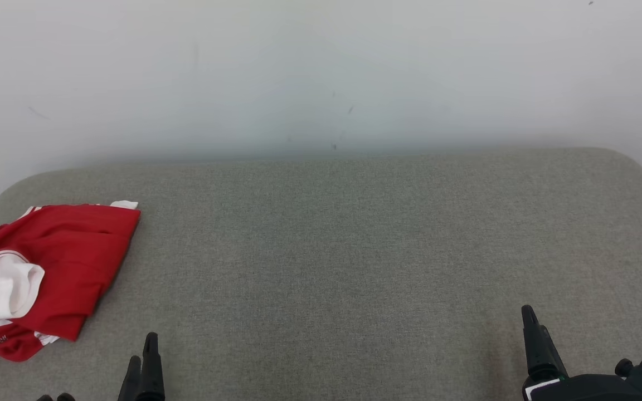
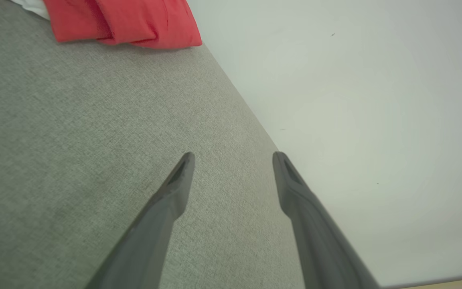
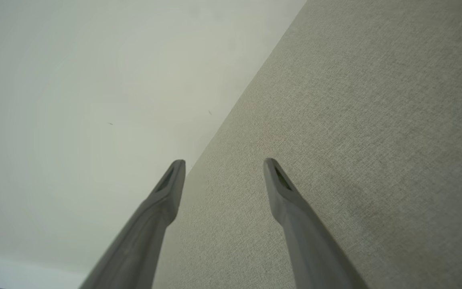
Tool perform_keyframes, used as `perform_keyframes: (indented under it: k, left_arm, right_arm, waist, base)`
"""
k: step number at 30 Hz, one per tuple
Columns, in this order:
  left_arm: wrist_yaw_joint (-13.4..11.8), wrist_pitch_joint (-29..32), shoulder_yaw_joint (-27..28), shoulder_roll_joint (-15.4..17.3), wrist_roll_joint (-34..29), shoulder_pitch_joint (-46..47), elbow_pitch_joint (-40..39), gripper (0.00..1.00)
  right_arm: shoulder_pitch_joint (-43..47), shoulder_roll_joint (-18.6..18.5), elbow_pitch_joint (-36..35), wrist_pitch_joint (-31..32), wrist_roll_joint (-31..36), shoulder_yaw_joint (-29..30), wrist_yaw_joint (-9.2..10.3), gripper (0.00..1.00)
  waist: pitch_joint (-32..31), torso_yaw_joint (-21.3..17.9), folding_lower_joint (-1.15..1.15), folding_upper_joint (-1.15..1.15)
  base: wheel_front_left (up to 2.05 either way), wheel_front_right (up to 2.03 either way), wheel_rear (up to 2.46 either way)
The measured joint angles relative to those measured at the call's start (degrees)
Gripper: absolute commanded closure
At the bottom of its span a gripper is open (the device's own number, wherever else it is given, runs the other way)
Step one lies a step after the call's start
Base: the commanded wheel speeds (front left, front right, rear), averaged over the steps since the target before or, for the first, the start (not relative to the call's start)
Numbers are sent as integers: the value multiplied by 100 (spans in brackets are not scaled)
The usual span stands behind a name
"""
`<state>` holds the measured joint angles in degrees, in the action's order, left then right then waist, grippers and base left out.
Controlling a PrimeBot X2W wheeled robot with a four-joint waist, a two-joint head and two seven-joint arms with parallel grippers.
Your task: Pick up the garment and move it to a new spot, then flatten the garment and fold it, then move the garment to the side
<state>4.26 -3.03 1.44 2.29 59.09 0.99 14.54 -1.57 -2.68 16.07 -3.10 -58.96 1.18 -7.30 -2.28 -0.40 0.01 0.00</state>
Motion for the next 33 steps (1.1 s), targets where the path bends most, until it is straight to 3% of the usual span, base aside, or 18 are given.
perform_keyframes:
  k: [14, 33]
  left_arm:
    - [-124, -252, -152, 27, -1512, -99, 53, 0]
    - [-174, -546, -299, 143, -2922, -105, -1, 0]
  right_arm:
    - [40, -2, -55, -145, 1649, -19, 0, 0]
    - [166, -3, -101, -122, 2974, -73, 0, 0]
  waist:
    - [-73, -14, 0, 0]
    - [-160, 19, -1, 0]
  base:
    - [0, 0, 0]
    - [0, 0, 0]
